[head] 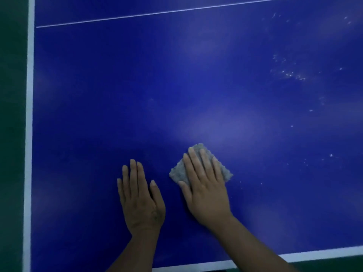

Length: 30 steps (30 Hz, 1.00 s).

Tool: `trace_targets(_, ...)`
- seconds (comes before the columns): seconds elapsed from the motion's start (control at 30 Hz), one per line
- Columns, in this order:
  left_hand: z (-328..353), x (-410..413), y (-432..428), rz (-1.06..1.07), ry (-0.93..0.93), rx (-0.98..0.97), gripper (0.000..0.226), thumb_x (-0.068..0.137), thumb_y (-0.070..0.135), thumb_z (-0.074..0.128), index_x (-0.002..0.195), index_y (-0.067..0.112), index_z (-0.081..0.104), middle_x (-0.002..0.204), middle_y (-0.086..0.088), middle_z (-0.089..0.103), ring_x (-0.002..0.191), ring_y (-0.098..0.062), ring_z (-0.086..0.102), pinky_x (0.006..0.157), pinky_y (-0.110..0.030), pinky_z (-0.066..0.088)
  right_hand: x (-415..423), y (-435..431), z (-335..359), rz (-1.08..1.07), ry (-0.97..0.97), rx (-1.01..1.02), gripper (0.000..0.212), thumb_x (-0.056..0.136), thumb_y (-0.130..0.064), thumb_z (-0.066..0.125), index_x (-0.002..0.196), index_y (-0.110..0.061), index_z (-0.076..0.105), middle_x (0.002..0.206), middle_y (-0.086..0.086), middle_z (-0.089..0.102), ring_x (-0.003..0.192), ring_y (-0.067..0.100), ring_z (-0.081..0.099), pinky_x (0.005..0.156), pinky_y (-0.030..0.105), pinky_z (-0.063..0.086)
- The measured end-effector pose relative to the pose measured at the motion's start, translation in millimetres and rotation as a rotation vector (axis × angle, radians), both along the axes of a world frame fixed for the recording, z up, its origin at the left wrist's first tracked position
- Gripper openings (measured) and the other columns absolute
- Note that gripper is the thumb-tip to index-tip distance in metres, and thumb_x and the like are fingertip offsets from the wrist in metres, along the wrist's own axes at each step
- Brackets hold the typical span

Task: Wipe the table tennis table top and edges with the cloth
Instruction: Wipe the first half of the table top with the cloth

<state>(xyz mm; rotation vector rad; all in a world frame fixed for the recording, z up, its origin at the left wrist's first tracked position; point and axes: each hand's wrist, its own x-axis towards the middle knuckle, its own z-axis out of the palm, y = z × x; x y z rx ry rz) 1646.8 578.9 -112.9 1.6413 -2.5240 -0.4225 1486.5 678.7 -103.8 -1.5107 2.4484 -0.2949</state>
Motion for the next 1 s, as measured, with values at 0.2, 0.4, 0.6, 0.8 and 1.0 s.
trace_targets(0.2,-4,2,0,-0.012,-0.058,-0.02,0.06,0.113,0.027,0.021,0.171,0.009,0.017,0.181,-0.003,0.01,0.168,-0.023,0.005,0.136,-0.046,0.003,-2,-111,0,0.112,0.004,-0.049,0.064,0.116,-0.041,0.029,0.17,-0.01,0.018,0.179,0.007,0.008,0.166,0.027,0.002,0.133,0.052,0.009)
trace_targets(0.4,-4,1,0,-0.014,-0.054,-0.039,0.06,0.111,0.023,0.025,0.17,0.008,0.019,0.181,-0.004,0.013,0.168,-0.024,0.009,0.136,-0.047,0.007,-19,-210,4,0.153,0.001,-0.02,0.069,0.112,-0.05,0.026,0.171,-0.016,0.017,0.18,0.003,0.007,0.166,0.024,-0.001,0.133,0.048,0.0)
trace_targets(0.6,0,0,1,0.001,-0.063,-0.014,0.061,0.112,0.027,0.023,0.171,0.011,0.019,0.182,0.0,0.011,0.168,-0.022,0.006,0.136,-0.046,0.004,-111,-191,4,-0.078,0.04,-0.12,0.069,0.11,-0.055,0.037,0.167,-0.016,0.033,0.176,0.001,0.025,0.165,0.025,0.016,0.134,0.046,0.005)
trace_targets(0.8,-1,0,1,0.019,-0.03,-0.01,0.061,0.112,0.028,0.023,0.171,0.012,0.019,0.181,0.001,0.012,0.168,-0.022,0.006,0.136,-0.048,0.007,-144,-79,5,-0.379,0.092,-0.052,0.071,0.112,-0.056,0.031,0.169,-0.014,0.026,0.178,0.001,0.021,0.166,0.025,0.012,0.134,0.048,0.008)
trace_targets(1.0,-3,-1,0,0.014,-0.022,-0.028,0.06,0.113,0.029,0.022,0.171,0.012,0.021,0.181,0.002,0.012,0.168,-0.021,0.005,0.137,-0.043,0.002,-89,-30,3,-0.587,0.134,0.006,0.069,0.112,-0.047,0.033,0.169,-0.009,0.022,0.179,0.008,0.014,0.166,0.031,0.009,0.133,0.056,0.009)
